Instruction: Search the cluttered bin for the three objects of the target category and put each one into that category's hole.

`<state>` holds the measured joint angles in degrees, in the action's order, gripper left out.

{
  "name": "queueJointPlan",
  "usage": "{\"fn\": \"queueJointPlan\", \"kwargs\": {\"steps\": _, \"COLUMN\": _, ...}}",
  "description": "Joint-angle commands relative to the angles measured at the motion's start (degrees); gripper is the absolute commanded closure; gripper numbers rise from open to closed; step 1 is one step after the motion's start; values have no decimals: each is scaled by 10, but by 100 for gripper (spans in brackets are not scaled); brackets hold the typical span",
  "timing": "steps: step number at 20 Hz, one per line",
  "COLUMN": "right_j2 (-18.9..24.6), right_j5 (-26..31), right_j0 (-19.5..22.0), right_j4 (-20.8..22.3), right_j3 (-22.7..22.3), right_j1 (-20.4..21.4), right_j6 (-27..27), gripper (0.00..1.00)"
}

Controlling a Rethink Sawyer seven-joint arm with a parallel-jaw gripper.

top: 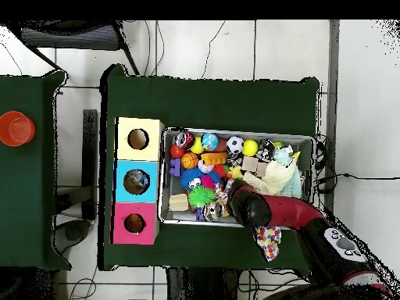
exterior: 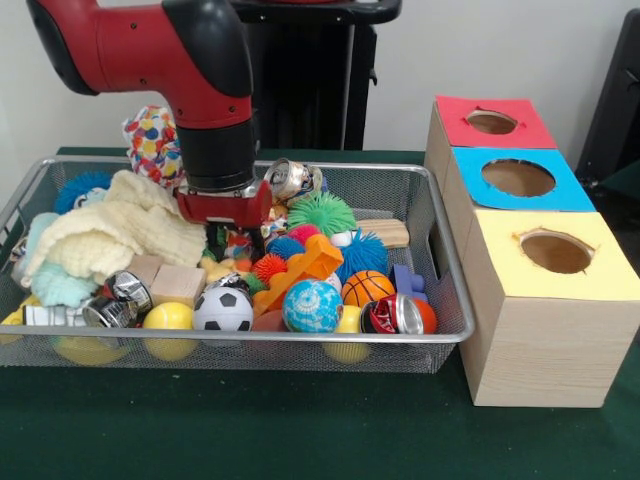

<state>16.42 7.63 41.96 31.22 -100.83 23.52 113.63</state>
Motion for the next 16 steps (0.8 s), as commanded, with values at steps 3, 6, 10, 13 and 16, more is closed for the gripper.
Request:
{"fn": "queueJointPlan", "kwargs": {"steps": 3, "right_j2": 22, "right_j5": -96, "right_j0": 7, "right_j4": 55, "right_j3": 39, "right_j1": -33, "right_j6": 18, "gripper": 0}}
{"fn": "queueJointPlan", "kwargs": {"steps": 6, "right_j2": 22, "right_j5": -106, "right_j0": 6, "right_j4": 59, "right_j3": 41, "right_j1": -29, "right_j6": 21, "gripper": 0}}
{"fn": "queueJointPlan", "kwargs": {"steps": 10, "right_j2": 33, "right_j5": -126, "right_j0": 10, "right_j4": 66, "right_j3": 43, "right_j1": -25, "right_j6": 26, "gripper": 0}}
{"fn": "queueJointPlan", "kwargs": {"steps": 13, "right_j2": 39, "right_j5": -118, "right_j0": 12, "right_j4": 69, "right_j3": 41, "right_j1": -16, "right_j6": 25, "gripper": 0}}
{"fn": "queueJointPlan", "kwargs": {"steps": 16, "right_j2": 33, "right_j5": -131, "right_j0": 7, "right_j4": 77, "right_j3": 41, "right_j1": -12, "right_j6": 27, "gripper": 100}}
